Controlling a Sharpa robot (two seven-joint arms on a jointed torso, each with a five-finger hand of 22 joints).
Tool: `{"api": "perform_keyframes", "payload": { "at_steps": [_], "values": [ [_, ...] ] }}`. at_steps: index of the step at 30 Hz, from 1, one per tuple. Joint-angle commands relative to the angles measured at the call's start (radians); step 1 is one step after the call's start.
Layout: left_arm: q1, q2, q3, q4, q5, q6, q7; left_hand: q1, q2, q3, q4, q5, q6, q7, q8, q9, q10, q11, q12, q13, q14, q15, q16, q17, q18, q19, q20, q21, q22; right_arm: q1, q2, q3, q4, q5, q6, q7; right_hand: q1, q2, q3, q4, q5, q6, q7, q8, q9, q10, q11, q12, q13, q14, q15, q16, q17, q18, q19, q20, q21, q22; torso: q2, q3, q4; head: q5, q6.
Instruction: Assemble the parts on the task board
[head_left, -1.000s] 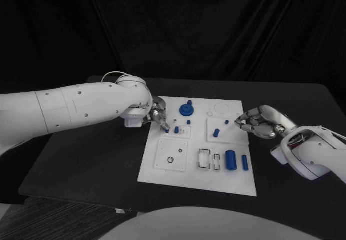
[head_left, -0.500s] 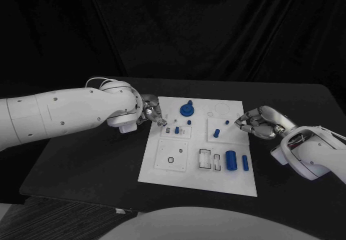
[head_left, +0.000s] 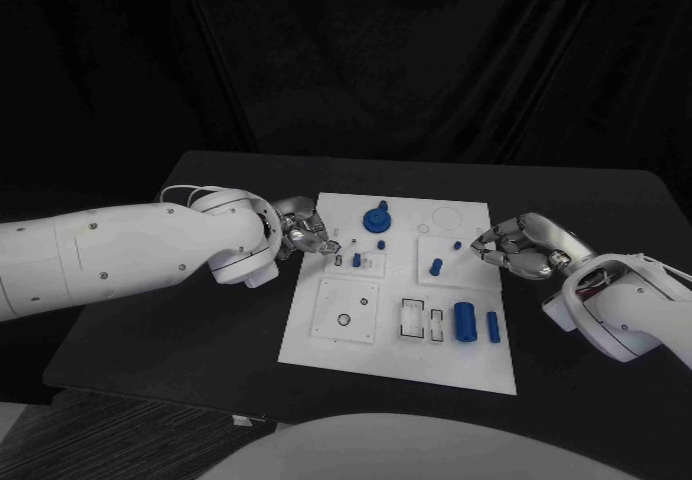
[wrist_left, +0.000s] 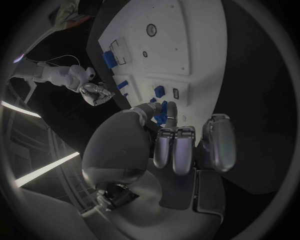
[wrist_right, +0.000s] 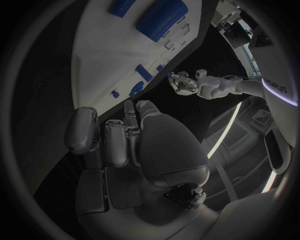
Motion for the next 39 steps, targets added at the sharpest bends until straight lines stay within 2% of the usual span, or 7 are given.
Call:
{"api": "perform_keyframes", "payload": {
  "at_steps": [1,7,14,20,28,39],
  "values": [
    [-0.025,0.006,0.001,0.001,-0.038,-0.118,0.031,0.001,0.011,0.110,-0.028,0.006,0.016,-0.035,0.052,0.040,0.110,-0.001,-0.001,0.255,0.113,-0.002,0.010,0.264,-0.011,-0.013,-0.004,-0.010,0.201,-0.002,-0.004,0.001,0.005,-0.005,-0.028,-0.002,0.033,0.006,0.035,0.001,0.018,-0.010,0.001,0.013,0.015,0.092,-0.009,-0.037,0.178,0.058,-0.002,-0.024,0.053,-0.012,-0.006,0.000,-0.023,0.158,0.001,-0.0008,-0.0004,-0.006,0.000],
    [-0.054,0.023,0.001,-0.015,-0.046,-0.160,0.030,-0.004,0.014,0.104,-0.023,-0.004,0.026,-0.037,0.057,0.036,0.110,-0.001,-0.001,0.255,0.113,-0.001,0.010,0.264,-0.011,-0.014,-0.003,-0.009,0.202,-0.002,-0.008,0.001,0.008,-0.005,-0.035,0.002,0.034,0.006,0.035,0.001,0.018,-0.010,0.001,0.013,0.015,0.092,-0.009,-0.037,0.178,0.058,-0.002,-0.024,0.053,-0.012,-0.006,0.000,-0.023,0.159,0.000,0.0007,-0.0003,-0.009,0.000],
    [-0.068,0.038,0.001,-0.032,-0.079,-0.188,0.010,-0.022,0.017,0.081,-0.006,-0.011,0.035,-0.042,0.062,0.028,0.110,-0.004,-0.001,0.255,0.113,-0.003,0.010,0.264,-0.011,-0.014,-0.004,-0.006,0.202,-0.003,-0.006,0.001,0.007,-0.005,-0.036,0.004,0.034,0.005,0.036,0.001,0.020,-0.010,0.001,0.013,0.015,0.092,-0.009,-0.038,0.178,0.059,-0.002,-0.023,0.054,-0.012,-0.006,0.000,-0.024,0.158,0.000,-0.0006,-0.0015,-0.004,0.000],
    [-0.072,0.046,0.001,-0.037,-0.090,-0.181,-0.012,-0.032,0.020,0.068,0.005,-0.008,0.039,-0.045,0.063,0.021,0.110,-0.006,-0.001,0.255,0.113,-0.004,0.010,0.264,-0.012,-0.012,-0.005,0.000,0.204,-0.008,-0.006,0.001,0.005,-0.005,-0.035,0.003,0.035,0.005,0.036,0.000,0.020,-0.011,0.001,0.013,0.015,0.092,-0.009,-0.038,0.178,0.059,-0.002,-0.023,0.053,-0.012,-0.007,0.000,-0.025,0.158,0.002,-0.0017,-0.0009,-0.004,0.000],
    [-0.074,0.049,0.001,-0.031,-0.106,-0.108,-0.040,-0.038,0.025,0.059,0.012,0.002,0.051,-0.049,0.067,0.016,0.110,-0.009,-0.001,0.255,0.113,-0.007,0.010,0.264,-0.013,-0.010,-0.006,0.004,0.204,-0.016,-0.007,0.001,0.004,-0.005,-0.030,0.000,0.035,0.005,0.037,0.000,0.021,-0.011,0.001,0.013,0.015,0.091,-0.009,-0.038,0.177,0.058,-0.002,-0.024,0.053,-0.011,-0.007,0.000,-0.026,0.158,0.002,-0.0009,-0.0011,-0.005,0.000],
    [-0.076,0.041,0.001,-0.014,-0.109,-0.052,-0.049,-0.043,0.029,0.053,0.014,0.025,0.061,-0.053,0.072,0.012,0.110,-0.013,-0.001,0.255,0.113,-0.010,0.010,0.264,-0.013,-0.009,-0.009,0.005,0.204,-0.018,-0.007,0.001,0.003,-0.005,-0.029,-0.001,0.035,0.005,0.037,0.000,0.021,-0.011,0.001,0.013,0.015,0.091,-0.009,-0.038,0.177,0.058,-0.002,-0.024,0.053,-0.011,-0.007,0.000,-0.026,0.158,0.001,-0.0009,-0.0014,-0.004,0.000]
  ]
}}
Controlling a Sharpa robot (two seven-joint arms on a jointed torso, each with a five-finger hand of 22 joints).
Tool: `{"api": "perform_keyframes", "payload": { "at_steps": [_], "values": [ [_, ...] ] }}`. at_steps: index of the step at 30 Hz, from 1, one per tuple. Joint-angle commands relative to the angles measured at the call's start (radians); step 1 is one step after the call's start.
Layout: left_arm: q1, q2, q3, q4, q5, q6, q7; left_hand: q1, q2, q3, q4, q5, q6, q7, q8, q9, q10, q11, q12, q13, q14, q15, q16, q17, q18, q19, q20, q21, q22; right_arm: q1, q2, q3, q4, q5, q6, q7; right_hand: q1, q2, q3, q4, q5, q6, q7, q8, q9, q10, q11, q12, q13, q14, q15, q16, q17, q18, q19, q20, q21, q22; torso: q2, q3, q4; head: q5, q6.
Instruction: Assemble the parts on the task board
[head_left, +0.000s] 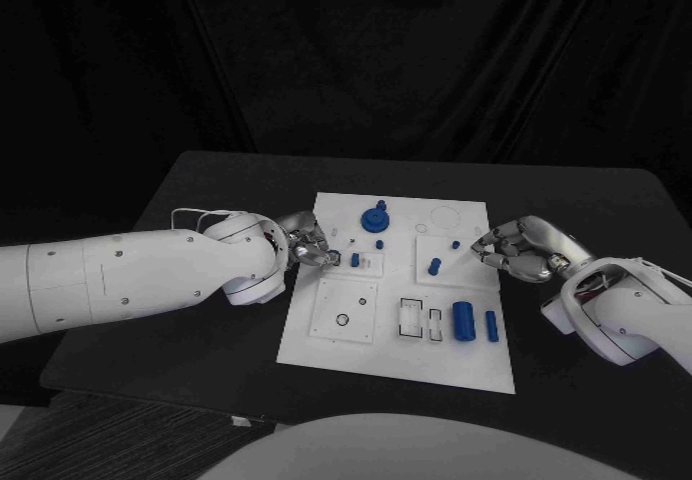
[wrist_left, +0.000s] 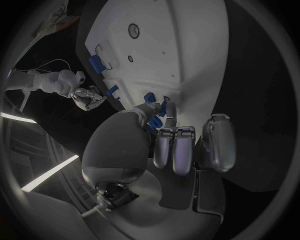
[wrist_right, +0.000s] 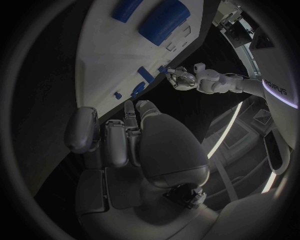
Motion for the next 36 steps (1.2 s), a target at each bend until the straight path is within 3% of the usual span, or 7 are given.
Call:
{"api": "perform_keyframes", "payload": {
  "at_steps": [1,9,19,36],
  "values": [
    [-0.002,-0.001,0.001,0.008,-0.008,0.050,-0.005,-0.009,0.009,0.040,0.001,0.049,0.056,-0.046,0.061,0.013,0.114,-0.004,-0.001,0.255,0.113,-0.010,0.010,0.264,-0.013,-0.009,-0.009,0.004,0.204,-0.003,-0.001,0.000,0.001,-0.005,-0.009,-0.005,0.035,0.005,0.037,0.000,0.021,-0.011,0.001,0.013,0.015,0.091,-0.009,-0.038,0.177,0.058,-0.002,-0.024,0.053,-0.011,-0.006,0.001,-0.017,0.158,0.000,0.0003,-0.0009,0.002,0.000],
    [-0.003,0.001,0.001,0.006,-0.008,0.068,-0.007,-0.011,0.009,0.038,0.002,0.051,0.059,-0.047,0.064,0.013,0.114,-0.005,-0.001,0.255,0.113,-0.011,0.010,0.264,-0.012,-0.009,-0.010,0.004,0.204,-0.003,0.000,0.000,0.000,-0.005,-0.009,-0.006,0.035,0.005,0.037,0.000,0.021,-0.011,0.001,0.013,0.015,0.091,-0.009,-0.038,0.177,0.058,-0.002,-0.024,0.053,-0.011,-0.006,0.001,-0.017,0.158,-0.001,0.0014,-0.0001,0.002,0.000],
    [-0.003,0.010,0.001,-0.008,-0.008,0.063,-0.006,-0.014,0.010,0.037,0.005,0.051,0.056,-0.046,0.063,0.013,0.114,-0.005,-0.001,0.255,0.113,-0.011,0.010,0.264,-0.012,-0.010,-0.010,0.002,0.203,-0.004,0.002,0.000,-0.001,-0.005,-0.007,-0.006,0.036,0.005,0.039,-0.001,0.023,-0.012,0.002,0.013,0.015,0.091,-0.008,-0.038,0.177,0.058,-0.002,-0.025,0.052,-0.011,-0.007,0.001,-0.018,0.157,0.000,-0.0006,-0.0001,0.001,0.000],
    [-0.004,0.024,0.001,-0.028,-0.008,0.063,-0.006,-0.025,0.021,0.032,0.015,0.046,0.057,-0.047,0.067,0.013,0.114,-0.006,-0.001,0.255,0.113,-0.012,0.010,0.264,-0.013,-0.008,-0.011,0.006,0.205,-0.008,0.002,0.000,-0.003,-0.005,-0.003,-0.010,0.036,0.005,0.040,-0.001,0.023,-0.013,0.002,0.012,0.015,0.090,-0.008,-0.039,0.176,0.058,-0.002,-0.025,0.052,-0.011,-0.008,0.001,-0.020,0.157,0.001,-0.0005,-0.0002,0.000,0.000]
  ]
}}
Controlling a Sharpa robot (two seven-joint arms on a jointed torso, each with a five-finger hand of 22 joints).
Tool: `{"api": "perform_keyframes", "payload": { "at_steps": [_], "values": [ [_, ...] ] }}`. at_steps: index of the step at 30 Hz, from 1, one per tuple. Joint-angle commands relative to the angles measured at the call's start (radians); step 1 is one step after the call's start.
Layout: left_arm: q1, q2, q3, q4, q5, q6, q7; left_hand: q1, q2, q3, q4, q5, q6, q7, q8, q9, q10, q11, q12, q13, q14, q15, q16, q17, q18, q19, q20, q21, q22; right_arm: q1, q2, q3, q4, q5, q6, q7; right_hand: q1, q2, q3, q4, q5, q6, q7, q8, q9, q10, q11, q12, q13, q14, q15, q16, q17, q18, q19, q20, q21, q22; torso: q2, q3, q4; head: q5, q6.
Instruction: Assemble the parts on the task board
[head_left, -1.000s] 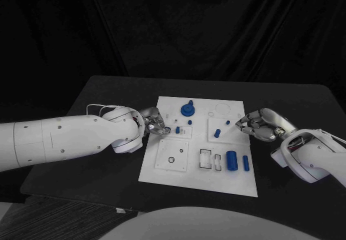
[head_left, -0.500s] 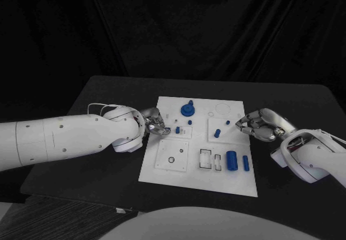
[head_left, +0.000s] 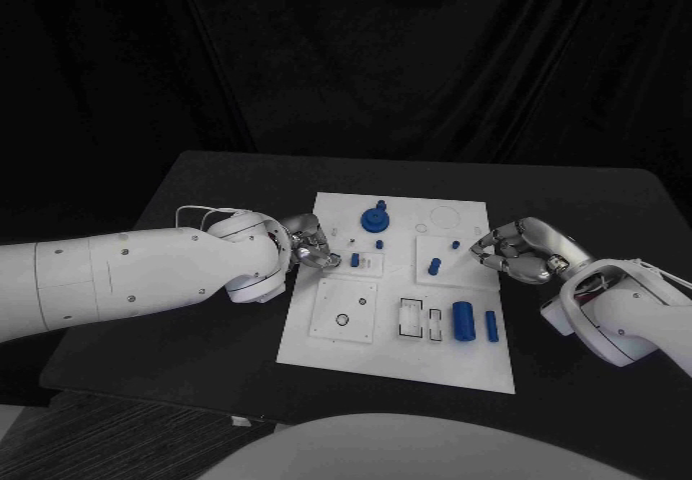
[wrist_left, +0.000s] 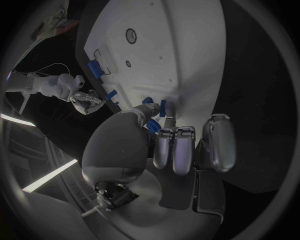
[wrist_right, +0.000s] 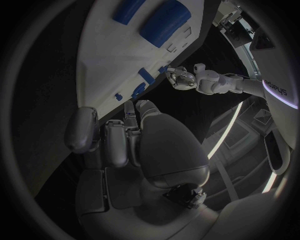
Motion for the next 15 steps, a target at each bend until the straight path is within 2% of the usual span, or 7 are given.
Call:
{"api": "perform_keyframes", "payload": {
  "at_steps": [1,8,15],
  "values": [
    [-0.003,0.007,-0.002,-0.005,0.000,0.014,0.002,-0.006,0.018,0.032,0.015,0.040,0.048,-0.038,0.049,0.013,0.111,-0.003,-0.001,0.255,0.113,-0.012,0.010,0.264,-0.013,-0.008,-0.011,0.006,0.205,-0.003,0.000,0.000,0.000,-0.005,-0.003,-0.009,0.025,0.015,0.040,-0.001,0.023,-0.008,-0.003,0.012,0.015,0.089,-0.010,-0.035,0.177,0.058,-0.002,-0.025,0.052,-0.011,-0.008,0.001,-0.020,0.157,0.000,0.0001,-0.0002,0.000,0.000],
    [-0.003,0.014,-0.002,-0.014,0.000,0.016,0.002,-0.010,0.019,0.029,0.018,0.037,0.049,-0.038,0.050,0.013,0.111,-0.003,-0.001,0.255,0.113,-0.012,0.010,0.264,-0.013,-0.008,-0.011,0.007,0.205,-0.005,0.000,0.000,0.000,-0.005,-0.002,-0.009,0.025,0.015,0.040,-0.001,0.023,-0.008,-0.003,0.012,0.015,0.089,-0.010,-0.035,0.177,0.058,-0.002,-0.025,0.052,-0.011,-0.008,0.001,-0.020,0.157,-0.001,0.0004,0.0004,-0.004,0.000],
    [-0.003,0.016,-0.002,-0.018,0.000,0.013,0.001,-0.014,0.025,0.027,0.023,0.037,0.056,-0.041,0.055,0.013,0.111,-0.005,-0.001,0.255,0.113,-0.013,0.010,0.264,-0.014,-0.005,-0.012,0.013,0.206,-0.006,0.000,0.000,-0.001,-0.005,0.000,-0.011,0.025,0.015,0.041,-0.001,0.024,-0.009,-0.003,0.012,0.015,0.089,-0.009,-0.034,0.177,0.058,-0.002,-0.026,0.051,-0.011,-0.007,0.001,-0.019,0.157,0.000,0.0000,-0.0004,-0.001,0.000]
  ]
}}
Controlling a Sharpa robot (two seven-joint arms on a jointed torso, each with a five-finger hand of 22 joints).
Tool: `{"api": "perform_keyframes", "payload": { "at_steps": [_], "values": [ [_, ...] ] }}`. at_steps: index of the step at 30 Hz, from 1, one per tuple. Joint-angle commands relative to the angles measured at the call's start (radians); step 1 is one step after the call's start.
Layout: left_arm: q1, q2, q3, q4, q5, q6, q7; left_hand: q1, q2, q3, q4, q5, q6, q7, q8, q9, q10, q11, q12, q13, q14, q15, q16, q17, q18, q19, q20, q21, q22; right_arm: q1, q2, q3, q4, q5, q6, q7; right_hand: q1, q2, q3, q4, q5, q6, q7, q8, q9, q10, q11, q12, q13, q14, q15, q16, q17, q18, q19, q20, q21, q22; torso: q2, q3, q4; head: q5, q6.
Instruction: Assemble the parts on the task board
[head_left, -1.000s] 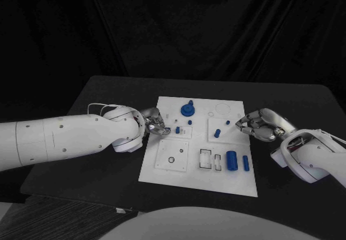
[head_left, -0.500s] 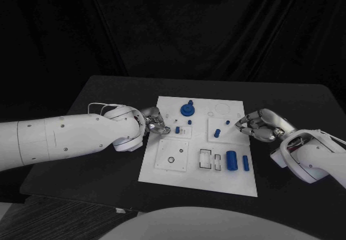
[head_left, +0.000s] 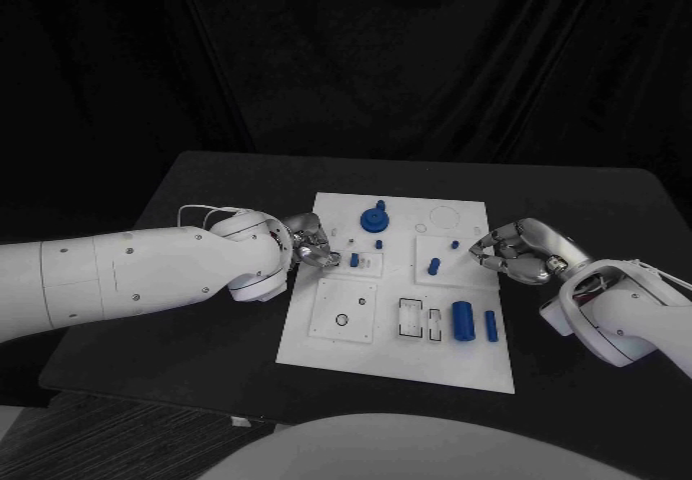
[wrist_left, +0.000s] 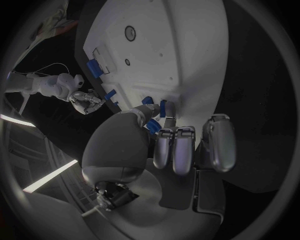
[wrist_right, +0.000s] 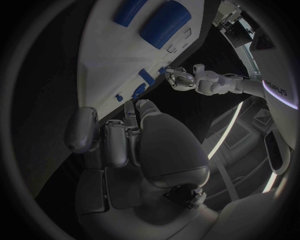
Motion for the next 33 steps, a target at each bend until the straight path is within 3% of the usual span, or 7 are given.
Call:
{"api": "perform_keyframes", "payload": {
  "at_steps": [1,19,27,31,33],
  "values": [
    [-0.003,0.002,-0.001,-0.001,0.001,0.008,0.001,-0.008,0.019,0.030,0.001,0.037,0.052,-0.038,0.038,0.013,0.111,-0.005,-0.001,0.255,0.113,-0.013,0.010,0.264,-0.014,-0.005,-0.012,0.013,0.206,-0.004,0.000,0.000,0.000,-0.005,0.000,-0.011,0.025,0.015,0.041,-0.001,0.024,-0.008,-0.003,0.012,0.015,0.088,-0.008,-0.031,0.177,0.058,-0.002,-0.026,0.051,-0.011,-0.007,0.001,-0.019,0.157,0.000,0.0001,-0.0003,0.000,0.000],
    [-0.003,-0.001,-0.001,0.003,0.000,0.008,-0.001,-0.005,0.021,0.026,-0.005,0.049,0.081,-0.049,0.055,0.016,0.111,-0.014,-0.001,0.255,0.113,-0.022,0.010,0.264,-0.016,0.002,-0.019,0.023,0.209,-0.006,-0.001,0.000,0.000,-0.005,0.005,-0.016,0.026,0.015,0.042,-0.001,0.024,-0.009,-0.003,0.012,0.015,0.087,-0.008,-0.031,0.176,0.058,-0.001,-0.027,0.050,-0.010,-0.008,0.001,-0.023,0.156,0.000,0.0000,0.0002,0.001,0.000],
    [-0.003,0.003,-0.001,0.003,0.000,0.038,0.001,-0.018,0.013,0.015,0.002,0.041,0.088,-0.052,0.058,0.015,0.111,-0.017,-0.001,0.255,0.113,-0.024,0.010,0.264,-0.015,0.001,-0.022,0.018,0.207,-0.007,0.001,0.000,0.000,-0.005,0.007,-0.017,0.026,0.015,0.043,-0.001,0.025,-0.010,-0.002,0.011,0.015,0.086,-0.008,-0.032,0.175,0.058,-0.001,-0.027,0.050,-0.010,-0.009,0.002,-0.025,0.156,0.000,0.0003,0.0001,0.001,0.000],
    [-0.003,0.002,-0.001,0.004,0.000,0.050,0.001,-0.036,0.004,0.003,0.016,0.024,0.087,-0.053,0.055,0.012,0.111,-0.018,-0.001,0.255,0.113,-0.026,0.010,0.264,-0.015,-0.001,-0.024,0.014,0.206,-0.007,0.000,0.000,-0.001,-0.005,0.007,-0.017,0.026,0.015,0.043,-0.001,0.025,-0.010,-0.002,0.011,0.015,0.086,-0.008,-0.032,0.175,0.058,-0.001,-0.027,0.050,-0.010,-0.009,0.002,-0.025,0.156,0.000,0.0001,0.0000,0.001,0.000],
    [-0.003,0.002,-0.001,0.003,0.000,0.054,0.001,-0.057,0.002,-0.010,0.035,-0.008,0.089,-0.055,0.053,0.008,0.111,-0.019,-0.001,0.255,0.113,-0.026,0.010,0.264,-0.015,-0.001,-0.024,0.014,0.206,-0.008,0.001,0.000,-0.001,-0.005,0.008,-0.017,0.026,0.015,0.043,-0.001,0.025,-0.010,-0.002,0.011,0.015,0.086,-0.008,-0.032,0.175,0.058,-0.001,-0.027,0.050,-0.010,-0.009,0.002,-0.025,0.156,0.000,0.0001,0.0001,0.001,0.000]
  ]
}}
